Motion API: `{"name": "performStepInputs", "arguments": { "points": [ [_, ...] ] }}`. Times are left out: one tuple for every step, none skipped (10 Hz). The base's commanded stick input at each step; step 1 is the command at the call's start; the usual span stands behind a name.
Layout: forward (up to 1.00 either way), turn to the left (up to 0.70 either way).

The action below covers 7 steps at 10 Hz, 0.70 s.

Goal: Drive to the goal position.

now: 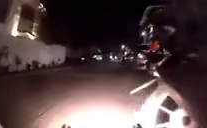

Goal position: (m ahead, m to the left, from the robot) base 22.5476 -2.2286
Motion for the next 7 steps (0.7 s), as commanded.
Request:
{"name": "performStepInputs", "arguments": {
  "points": [
    [0.60, 0.15],
    [0.60, 0.15],
    [0.60, 0.15],
    [0.60, 0.15],
    [0.60, 0.00],
    [0.60, 0.00],
    [0.60, 0.00]
  ]
}}
